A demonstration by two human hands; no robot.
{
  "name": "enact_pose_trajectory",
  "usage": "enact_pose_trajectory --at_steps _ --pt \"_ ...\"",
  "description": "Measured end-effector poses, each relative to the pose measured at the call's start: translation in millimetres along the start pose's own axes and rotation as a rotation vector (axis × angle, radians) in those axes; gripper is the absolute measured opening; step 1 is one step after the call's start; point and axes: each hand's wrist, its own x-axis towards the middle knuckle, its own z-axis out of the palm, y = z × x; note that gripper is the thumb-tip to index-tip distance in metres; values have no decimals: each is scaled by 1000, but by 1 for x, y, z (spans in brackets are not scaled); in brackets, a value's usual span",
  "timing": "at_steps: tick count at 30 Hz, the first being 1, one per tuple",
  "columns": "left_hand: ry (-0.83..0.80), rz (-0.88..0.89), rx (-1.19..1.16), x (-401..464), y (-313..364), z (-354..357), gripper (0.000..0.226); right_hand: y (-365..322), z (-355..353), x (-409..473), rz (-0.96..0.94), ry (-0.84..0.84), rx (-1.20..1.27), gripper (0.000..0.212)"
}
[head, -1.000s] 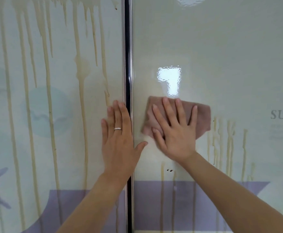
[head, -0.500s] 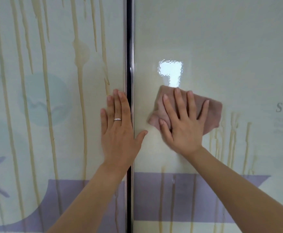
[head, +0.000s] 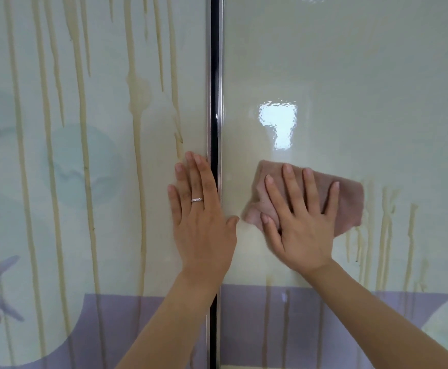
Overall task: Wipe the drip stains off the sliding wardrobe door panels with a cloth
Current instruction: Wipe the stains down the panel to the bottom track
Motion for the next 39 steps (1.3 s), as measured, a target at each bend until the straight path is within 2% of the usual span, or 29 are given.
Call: enact_pose_trajectory --at_steps 4,7,10,13,17,19,23,25,30,32,34,37,39 --pt "-19 -10 1 0 1 -3 124 -7 -4 -56 -111 -95 13 58" --pt "-28 -12 9 1 2 -4 126 1 -9 -38 -176 -86 26 56" --pt "-17 -2 29 1 0 -1 125 0 -6 2 -80 -28 37 55" --pt "-13 -1 29 1 0 -2 127 -8 -2 -12 -44 -50 21 55" --pt "-20 -9 31 0 2 -5 126 -9 -7 -77 -189 -153 2 58" --pt "-25 -15 30 1 3 -5 125 -1 -9 -68 -233 -144 12 57" --pt "-33 -16 36 1 1 -4 124 0 -3 3 -14 -16 32 54" --pt "-35 -16 38 1 1 -4 123 -6 1 10 46 -10 39 54" --pt "-83 -32 37 1 4 -7 126 -16 -4 -84 -175 -150 14 55" --pt "-95 -41 33 0 3 -8 127 -7 -8 -92 -238 -163 26 55" --pt "-116 -48 33 0 3 -8 127 1 -8 -65 -185 -118 37 56" --pt "-139 -62 42 -1 4 -8 127 0 -3 -18 17 -29 61 54" --pt "-159 -63 38 0 5 -10 125 -7 0 -19 16 -25 71 55"
